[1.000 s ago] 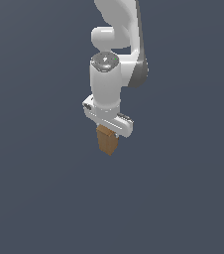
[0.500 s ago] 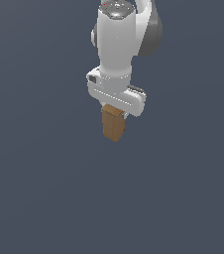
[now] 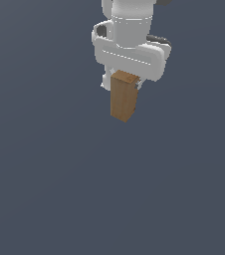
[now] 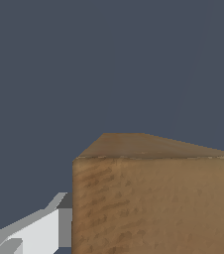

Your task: Pick up the object and move it to a goal position.

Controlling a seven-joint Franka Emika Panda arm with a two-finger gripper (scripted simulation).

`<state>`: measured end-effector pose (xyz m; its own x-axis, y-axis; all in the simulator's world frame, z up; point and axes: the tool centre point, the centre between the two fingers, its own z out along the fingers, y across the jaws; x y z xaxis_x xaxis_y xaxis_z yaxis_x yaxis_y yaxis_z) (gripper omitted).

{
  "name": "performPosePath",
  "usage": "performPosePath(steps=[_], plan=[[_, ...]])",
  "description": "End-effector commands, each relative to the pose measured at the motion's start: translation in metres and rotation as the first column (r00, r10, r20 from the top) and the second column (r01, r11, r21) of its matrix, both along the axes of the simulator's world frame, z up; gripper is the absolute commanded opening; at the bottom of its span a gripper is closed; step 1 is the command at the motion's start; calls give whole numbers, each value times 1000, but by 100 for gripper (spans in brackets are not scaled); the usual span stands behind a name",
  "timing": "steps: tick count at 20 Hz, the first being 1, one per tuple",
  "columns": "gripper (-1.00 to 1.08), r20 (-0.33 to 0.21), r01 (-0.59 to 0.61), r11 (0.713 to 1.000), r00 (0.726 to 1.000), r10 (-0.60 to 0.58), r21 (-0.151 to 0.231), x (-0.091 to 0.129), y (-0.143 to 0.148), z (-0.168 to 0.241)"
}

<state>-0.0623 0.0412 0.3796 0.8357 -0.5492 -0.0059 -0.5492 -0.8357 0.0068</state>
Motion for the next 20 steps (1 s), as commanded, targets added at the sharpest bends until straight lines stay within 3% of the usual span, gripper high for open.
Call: performPosePath(steps=[1,11,20], plan=[[-100,9,0,1000,1000,0,0,-5,8,32],[-100,9,0,1000,1000,0,2,-20,35,126],[-100,9,0,1000,1000,0,2,-25,48,170]])
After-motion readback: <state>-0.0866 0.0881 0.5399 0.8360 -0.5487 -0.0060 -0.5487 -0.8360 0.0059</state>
